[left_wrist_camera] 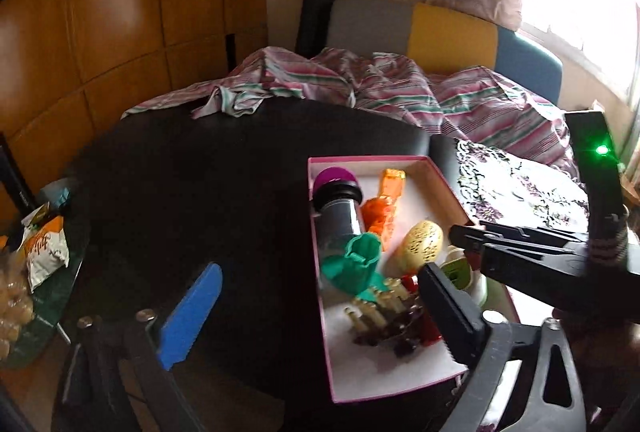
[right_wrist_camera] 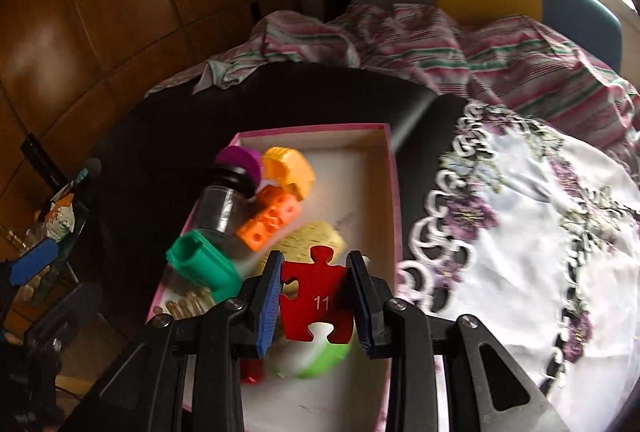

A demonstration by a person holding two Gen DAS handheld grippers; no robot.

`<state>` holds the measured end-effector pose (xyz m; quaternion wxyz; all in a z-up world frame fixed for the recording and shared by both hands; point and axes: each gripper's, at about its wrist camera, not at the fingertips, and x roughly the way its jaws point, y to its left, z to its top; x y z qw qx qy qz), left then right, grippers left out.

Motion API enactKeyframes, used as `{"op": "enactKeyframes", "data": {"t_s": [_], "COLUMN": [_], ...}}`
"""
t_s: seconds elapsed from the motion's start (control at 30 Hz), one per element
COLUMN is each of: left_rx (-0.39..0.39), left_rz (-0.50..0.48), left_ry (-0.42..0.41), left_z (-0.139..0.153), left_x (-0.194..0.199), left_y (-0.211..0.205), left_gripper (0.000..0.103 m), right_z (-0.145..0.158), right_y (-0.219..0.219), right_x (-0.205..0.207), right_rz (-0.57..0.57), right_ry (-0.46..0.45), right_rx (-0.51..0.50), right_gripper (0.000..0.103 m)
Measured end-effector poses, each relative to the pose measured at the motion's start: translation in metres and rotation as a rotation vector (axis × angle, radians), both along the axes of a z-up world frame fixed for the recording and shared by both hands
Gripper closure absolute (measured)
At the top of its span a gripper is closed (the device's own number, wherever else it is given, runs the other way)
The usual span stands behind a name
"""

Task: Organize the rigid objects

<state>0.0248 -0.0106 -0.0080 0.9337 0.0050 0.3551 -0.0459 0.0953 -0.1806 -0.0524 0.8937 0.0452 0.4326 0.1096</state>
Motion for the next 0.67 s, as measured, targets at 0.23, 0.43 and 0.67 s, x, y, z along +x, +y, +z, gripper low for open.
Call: {"op": "enactKeyframes", "data": {"t_s": [0.23, 0.43, 0.67], "left_rx": [0.003, 0.025, 0.028], "left_rz": [0.051, 0.096, 0.106], "left_ry": [0.052, 0.013, -0.046], "left_z": [-0.007, -0.008, 0.004], "left_x": [0.002, -0.007, -0.02], "left_y": [0.009, 0.015, 0.019], "left_gripper": [0.0, 0.003, 0.006], "right_z": [-0.012, -0.002, 0.009], "right_y": [0.016, 0.011, -0.002], "right_x": [0.004, -0.019, -0.047], "right_rz": [0.01, -0.038, -0.099], "right_ry": [0.033, -0.015, -0.072], "right_rx": [-0.006, -0.011, -0.026], "right_gripper": [0.061, 0.06, 0.06]}}
